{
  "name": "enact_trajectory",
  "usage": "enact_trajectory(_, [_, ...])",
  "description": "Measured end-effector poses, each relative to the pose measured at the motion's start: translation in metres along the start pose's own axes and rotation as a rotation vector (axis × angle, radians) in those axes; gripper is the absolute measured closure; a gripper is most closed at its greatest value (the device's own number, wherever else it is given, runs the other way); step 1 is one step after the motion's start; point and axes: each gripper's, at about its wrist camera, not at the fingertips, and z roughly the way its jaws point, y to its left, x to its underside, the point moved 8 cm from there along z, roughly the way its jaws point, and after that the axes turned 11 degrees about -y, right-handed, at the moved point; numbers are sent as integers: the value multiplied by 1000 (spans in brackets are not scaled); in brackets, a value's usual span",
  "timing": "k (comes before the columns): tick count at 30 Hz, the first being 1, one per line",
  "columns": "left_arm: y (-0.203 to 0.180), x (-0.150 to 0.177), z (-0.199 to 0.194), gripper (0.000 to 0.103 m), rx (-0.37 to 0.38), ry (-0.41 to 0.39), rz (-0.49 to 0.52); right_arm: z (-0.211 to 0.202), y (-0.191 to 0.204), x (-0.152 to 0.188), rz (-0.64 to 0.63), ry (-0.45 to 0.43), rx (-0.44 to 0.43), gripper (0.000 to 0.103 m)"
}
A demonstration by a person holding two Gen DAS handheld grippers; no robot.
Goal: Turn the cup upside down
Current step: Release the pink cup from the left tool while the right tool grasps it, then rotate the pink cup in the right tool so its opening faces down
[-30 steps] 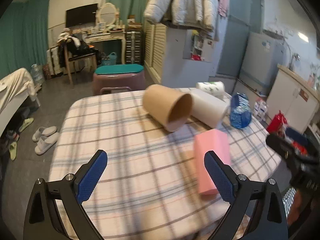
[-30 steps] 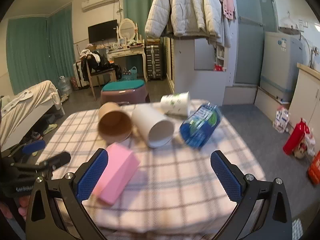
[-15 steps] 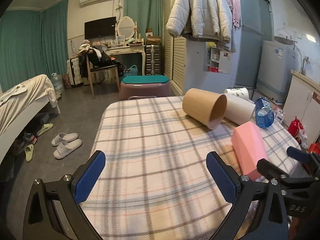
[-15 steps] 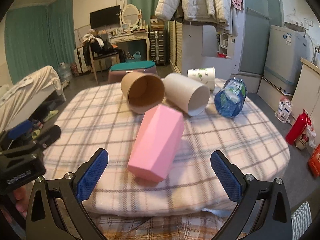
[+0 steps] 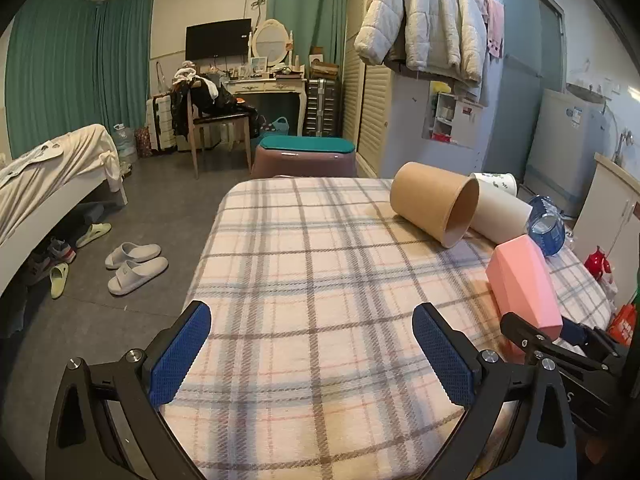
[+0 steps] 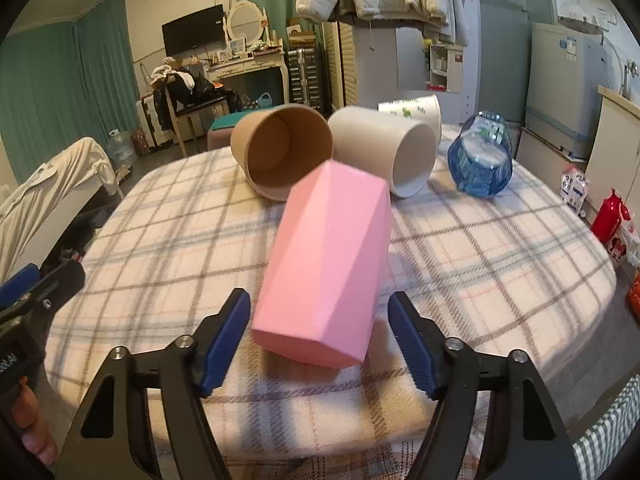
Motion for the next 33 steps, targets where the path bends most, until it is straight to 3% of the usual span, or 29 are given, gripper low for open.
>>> enact_trajectory(27, [-19, -1, -3, 0, -27, 27, 37, -26, -13, -66, -76, -140, -102, 48])
enact_trajectory(33, [-21, -6, 1, 0, -41, 25, 31, -11, -3, -75, -112, -108, -151, 48])
